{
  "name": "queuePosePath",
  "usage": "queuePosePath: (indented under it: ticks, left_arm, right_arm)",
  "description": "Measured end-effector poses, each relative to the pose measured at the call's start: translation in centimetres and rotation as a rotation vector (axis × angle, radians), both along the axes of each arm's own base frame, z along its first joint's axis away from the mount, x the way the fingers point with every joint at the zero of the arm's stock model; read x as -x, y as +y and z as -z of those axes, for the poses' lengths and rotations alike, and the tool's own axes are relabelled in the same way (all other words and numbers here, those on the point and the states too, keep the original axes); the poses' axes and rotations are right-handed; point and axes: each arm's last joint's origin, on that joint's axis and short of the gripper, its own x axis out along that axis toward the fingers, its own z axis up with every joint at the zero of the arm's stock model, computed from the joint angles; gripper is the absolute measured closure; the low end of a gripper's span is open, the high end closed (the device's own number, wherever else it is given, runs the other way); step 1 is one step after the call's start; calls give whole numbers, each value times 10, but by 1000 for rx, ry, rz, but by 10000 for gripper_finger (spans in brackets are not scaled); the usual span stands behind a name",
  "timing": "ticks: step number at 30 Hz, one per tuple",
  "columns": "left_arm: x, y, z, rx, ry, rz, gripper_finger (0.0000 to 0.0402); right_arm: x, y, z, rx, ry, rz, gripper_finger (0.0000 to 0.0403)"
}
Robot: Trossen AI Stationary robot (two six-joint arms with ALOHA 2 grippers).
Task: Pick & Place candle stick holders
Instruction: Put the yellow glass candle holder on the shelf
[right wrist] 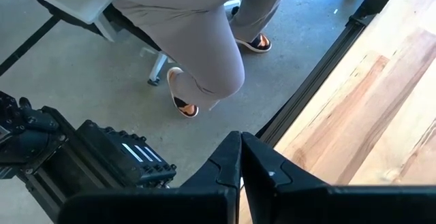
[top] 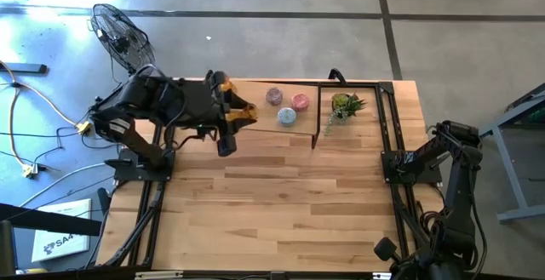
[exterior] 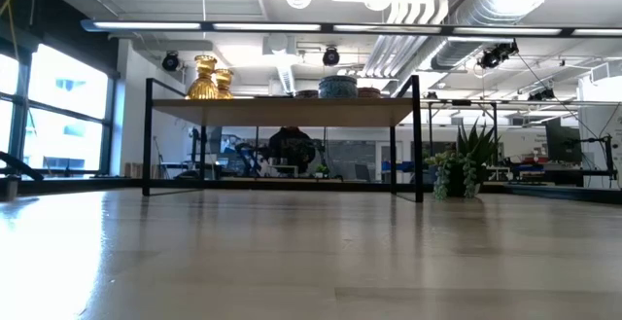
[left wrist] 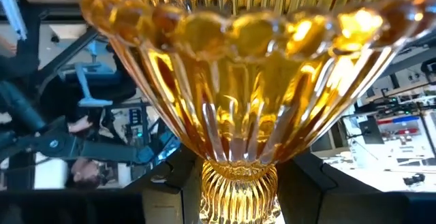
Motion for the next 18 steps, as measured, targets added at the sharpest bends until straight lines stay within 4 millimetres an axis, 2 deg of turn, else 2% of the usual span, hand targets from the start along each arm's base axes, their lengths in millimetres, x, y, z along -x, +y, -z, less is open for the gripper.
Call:
queuePosePath:
  ticks: [8,18]
  left_arm:
    - [5,1,-3,4,-13,12,268]
    - [48,5,-11,22,18,67,268]
  right_arm:
    - [0,0,0,0,0,0,398]
    - [0,0,0,0,0,0,398]
